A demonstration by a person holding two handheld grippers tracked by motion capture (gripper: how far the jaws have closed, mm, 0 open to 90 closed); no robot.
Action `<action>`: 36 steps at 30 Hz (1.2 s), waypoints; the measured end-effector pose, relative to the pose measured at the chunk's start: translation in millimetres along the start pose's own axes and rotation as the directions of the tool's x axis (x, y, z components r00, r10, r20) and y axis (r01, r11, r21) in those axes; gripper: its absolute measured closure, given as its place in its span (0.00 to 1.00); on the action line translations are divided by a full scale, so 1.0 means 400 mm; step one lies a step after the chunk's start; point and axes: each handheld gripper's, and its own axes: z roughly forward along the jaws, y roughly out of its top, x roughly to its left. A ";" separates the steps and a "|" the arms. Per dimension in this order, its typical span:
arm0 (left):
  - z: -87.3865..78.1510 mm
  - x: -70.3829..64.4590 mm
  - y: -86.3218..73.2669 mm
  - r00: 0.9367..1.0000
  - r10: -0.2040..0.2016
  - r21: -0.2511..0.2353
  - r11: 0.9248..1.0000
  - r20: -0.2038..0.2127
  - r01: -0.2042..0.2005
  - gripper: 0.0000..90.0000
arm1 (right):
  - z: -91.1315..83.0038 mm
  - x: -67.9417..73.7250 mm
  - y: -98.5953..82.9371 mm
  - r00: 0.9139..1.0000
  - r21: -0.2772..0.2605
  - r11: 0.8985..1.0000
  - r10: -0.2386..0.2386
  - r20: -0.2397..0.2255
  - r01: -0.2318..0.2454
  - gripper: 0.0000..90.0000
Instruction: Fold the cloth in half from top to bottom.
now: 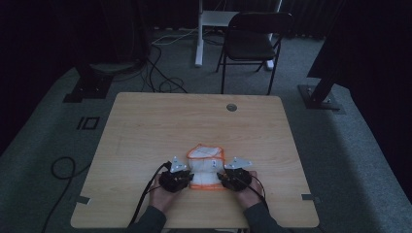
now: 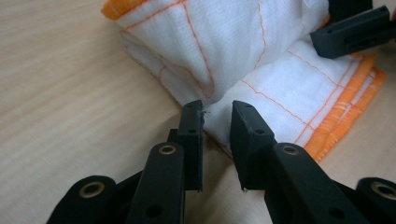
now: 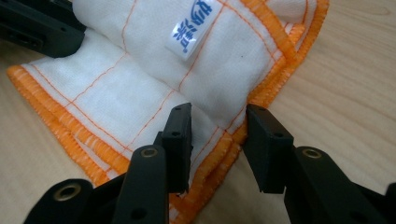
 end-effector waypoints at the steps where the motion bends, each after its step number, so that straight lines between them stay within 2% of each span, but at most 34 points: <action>1: 0.001 0.003 0.004 1.000 -0.001 0.007 1.000 -0.007 0.001 0.83 | 0.003 -0.003 0.004 1.000 0.001 1.000 0.001 0.000 -0.001 0.69; 3: -0.005 0.004 0.008 1.000 -0.003 -0.003 1.000 -0.009 0.003 0.82 | 0.001 -0.005 0.010 1.000 0.002 1.000 0.007 0.002 -0.007 0.67; 8: -0.043 0.009 0.023 1.000 -0.011 -0.057 0.998 0.005 0.012 0.79 | -0.028 -0.018 0.023 0.999 -0.047 0.998 0.029 -0.014 -0.029 0.62; 14: -0.086 0.013 0.068 1.000 0.009 -0.133 0.991 0.008 -0.008 0.77 | -0.046 -0.050 0.044 0.998 -0.085 0.994 0.062 -0.018 -0.063 0.61; 21: -0.072 0.015 0.143 0.999 0.041 -0.164 0.986 0.016 -0.037 0.73 | -0.052 -0.066 0.064 0.998 -0.109 0.992 0.069 -0.014 -0.070 0.61; 26: -0.031 0.014 0.176 0.998 0.046 -0.136 0.990 0.051 -0.039 0.70 | -0.053 -0.064 0.073 0.998 -0.116 0.991 0.069 -0.014 -0.070 0.61; 31: 0.005 0.007 0.178 0.997 0.061 -0.076 0.995 0.054 -0.057 0.68 | -0.051 -0.070 0.073 0.997 -0.119 0.990 0.071 -0.018 -0.073 0.60; 33: 0.010 0.007 0.172 0.997 0.060 -0.052 0.997 0.055 -0.057 0.73 | -0.049 -0.073 0.074 0.997 -0.116 0.990 0.080 -0.019 -0.082 0.60; 36: -0.001 0.004 0.161 0.995 0.064 -0.049 0.997 0.074 -0.060 0.85 | -0.048 -0.079 0.075 0.997 -0.120 0.989 0.081 -0.019 -0.083 0.60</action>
